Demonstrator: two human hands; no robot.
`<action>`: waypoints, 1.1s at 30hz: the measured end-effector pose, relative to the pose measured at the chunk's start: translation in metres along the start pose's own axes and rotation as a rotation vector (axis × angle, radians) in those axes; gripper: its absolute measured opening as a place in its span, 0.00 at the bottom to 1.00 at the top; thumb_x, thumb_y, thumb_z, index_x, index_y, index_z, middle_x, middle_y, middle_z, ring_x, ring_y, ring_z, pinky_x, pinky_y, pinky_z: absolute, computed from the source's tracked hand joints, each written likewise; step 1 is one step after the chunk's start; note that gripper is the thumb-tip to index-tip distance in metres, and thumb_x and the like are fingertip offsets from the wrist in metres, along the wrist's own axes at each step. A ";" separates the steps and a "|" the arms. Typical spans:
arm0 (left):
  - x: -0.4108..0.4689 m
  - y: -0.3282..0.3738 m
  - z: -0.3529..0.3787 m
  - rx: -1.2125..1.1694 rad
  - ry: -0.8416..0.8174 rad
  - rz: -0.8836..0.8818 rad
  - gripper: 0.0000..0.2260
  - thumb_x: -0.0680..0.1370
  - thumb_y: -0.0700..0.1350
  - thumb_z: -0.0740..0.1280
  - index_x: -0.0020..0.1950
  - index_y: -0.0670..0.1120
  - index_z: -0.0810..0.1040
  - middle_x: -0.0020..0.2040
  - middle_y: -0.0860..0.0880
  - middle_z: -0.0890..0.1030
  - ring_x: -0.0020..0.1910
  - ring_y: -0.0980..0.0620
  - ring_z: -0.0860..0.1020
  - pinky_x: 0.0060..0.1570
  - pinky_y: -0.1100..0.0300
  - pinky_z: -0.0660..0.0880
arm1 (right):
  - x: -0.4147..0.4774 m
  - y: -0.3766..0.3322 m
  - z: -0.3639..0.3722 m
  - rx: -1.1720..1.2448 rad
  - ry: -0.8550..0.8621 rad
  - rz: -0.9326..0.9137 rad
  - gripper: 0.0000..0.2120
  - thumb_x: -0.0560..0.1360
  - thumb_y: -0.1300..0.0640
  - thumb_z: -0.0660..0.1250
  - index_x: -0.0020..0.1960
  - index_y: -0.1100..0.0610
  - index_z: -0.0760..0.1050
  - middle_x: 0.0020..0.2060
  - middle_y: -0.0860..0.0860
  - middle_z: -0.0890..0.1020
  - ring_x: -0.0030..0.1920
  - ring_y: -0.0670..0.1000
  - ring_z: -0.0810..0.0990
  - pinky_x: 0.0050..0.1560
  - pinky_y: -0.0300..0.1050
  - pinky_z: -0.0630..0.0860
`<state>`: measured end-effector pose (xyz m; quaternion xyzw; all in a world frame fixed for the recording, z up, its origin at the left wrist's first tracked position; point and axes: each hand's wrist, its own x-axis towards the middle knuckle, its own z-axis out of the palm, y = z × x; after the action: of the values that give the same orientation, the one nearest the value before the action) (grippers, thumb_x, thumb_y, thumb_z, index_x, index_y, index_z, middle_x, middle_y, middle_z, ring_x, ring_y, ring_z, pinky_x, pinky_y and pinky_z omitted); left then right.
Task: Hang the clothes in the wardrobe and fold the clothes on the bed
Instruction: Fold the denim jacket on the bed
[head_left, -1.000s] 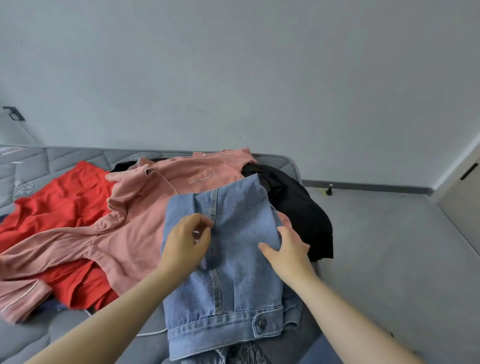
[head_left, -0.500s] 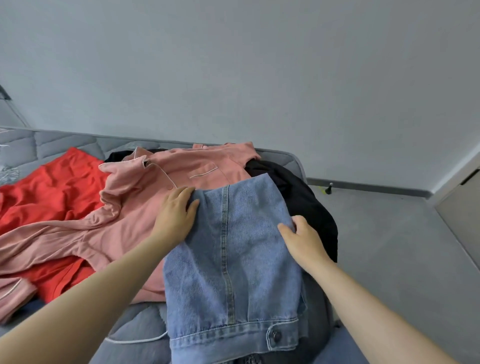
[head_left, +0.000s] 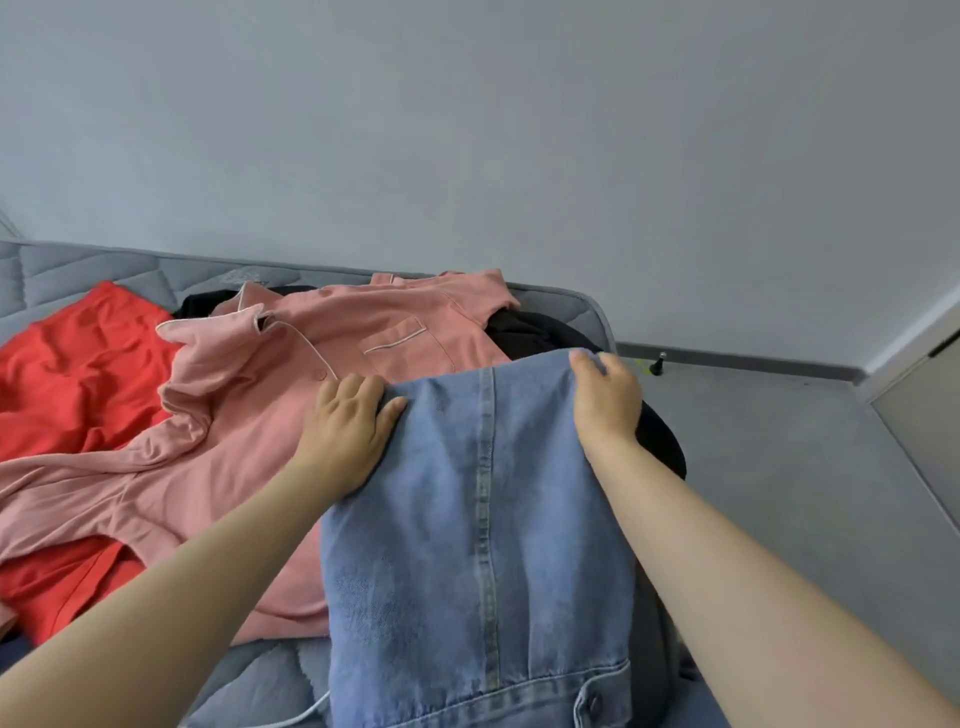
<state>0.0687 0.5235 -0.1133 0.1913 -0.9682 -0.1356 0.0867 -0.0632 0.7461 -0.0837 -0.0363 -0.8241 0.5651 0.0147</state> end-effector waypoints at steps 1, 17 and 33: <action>0.001 0.003 0.003 0.025 -0.001 -0.026 0.17 0.82 0.55 0.55 0.52 0.42 0.72 0.50 0.43 0.75 0.55 0.40 0.71 0.60 0.48 0.65 | 0.002 0.007 -0.001 -0.011 -0.071 0.118 0.16 0.78 0.52 0.63 0.35 0.59 0.71 0.33 0.52 0.74 0.38 0.53 0.70 0.37 0.48 0.68; -0.087 -0.006 0.008 -0.743 -0.159 -0.651 0.39 0.56 0.75 0.71 0.56 0.51 0.71 0.52 0.51 0.78 0.50 0.48 0.76 0.49 0.54 0.72 | -0.068 0.075 -0.053 -0.019 -0.512 0.234 0.43 0.63 0.26 0.66 0.74 0.42 0.64 0.53 0.34 0.79 0.48 0.34 0.78 0.46 0.32 0.71; -0.114 0.034 -0.051 -0.871 0.095 -0.392 0.26 0.57 0.54 0.83 0.47 0.55 0.73 0.45 0.60 0.79 0.44 0.64 0.76 0.39 0.67 0.69 | -0.101 0.040 -0.114 0.212 -0.520 0.263 0.16 0.68 0.53 0.77 0.54 0.57 0.81 0.44 0.53 0.86 0.44 0.53 0.86 0.37 0.41 0.81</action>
<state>0.1724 0.5866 -0.0680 0.3222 -0.7619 -0.5338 0.1755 0.0469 0.8590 -0.0779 0.0051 -0.7251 0.6351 -0.2662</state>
